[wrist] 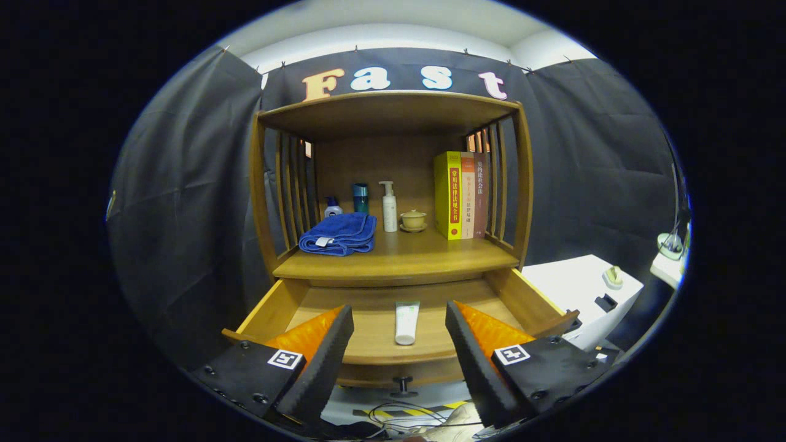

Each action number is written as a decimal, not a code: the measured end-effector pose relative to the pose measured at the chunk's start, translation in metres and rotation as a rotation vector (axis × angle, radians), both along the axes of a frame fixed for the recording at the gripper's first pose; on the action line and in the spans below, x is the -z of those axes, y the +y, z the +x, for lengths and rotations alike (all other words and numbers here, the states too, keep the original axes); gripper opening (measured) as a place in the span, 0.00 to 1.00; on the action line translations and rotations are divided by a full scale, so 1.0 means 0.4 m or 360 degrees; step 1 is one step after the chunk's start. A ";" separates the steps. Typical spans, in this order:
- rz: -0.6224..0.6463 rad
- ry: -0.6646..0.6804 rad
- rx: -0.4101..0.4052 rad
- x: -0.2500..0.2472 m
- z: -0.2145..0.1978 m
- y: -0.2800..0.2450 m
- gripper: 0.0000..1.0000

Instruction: Pull open the drawer, take out the items inside it, and place them on the countertop above the cabinet.

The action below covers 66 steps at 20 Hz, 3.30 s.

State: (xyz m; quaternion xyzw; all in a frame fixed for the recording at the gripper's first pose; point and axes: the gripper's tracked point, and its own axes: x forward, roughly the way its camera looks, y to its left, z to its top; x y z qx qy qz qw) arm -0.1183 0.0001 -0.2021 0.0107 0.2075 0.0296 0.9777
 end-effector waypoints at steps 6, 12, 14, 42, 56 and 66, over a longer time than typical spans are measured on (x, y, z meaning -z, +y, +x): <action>0.0046 0.0285 -0.0077 0.112 0.175 0.062 0.97; 0.0004 0.0690 -0.0001 0.339 0.280 0.023 0.97; -0.0061 0.0800 0.0018 0.408 0.293 0.006 0.98; -0.0123 0.1341 -0.0070 0.620 0.222 -0.035 0.40; -0.0010 0.1132 -0.0028 0.330 0.222 -0.084 0.40; -0.0026 0.1044 0.0042 0.265 0.482 -0.090 0.40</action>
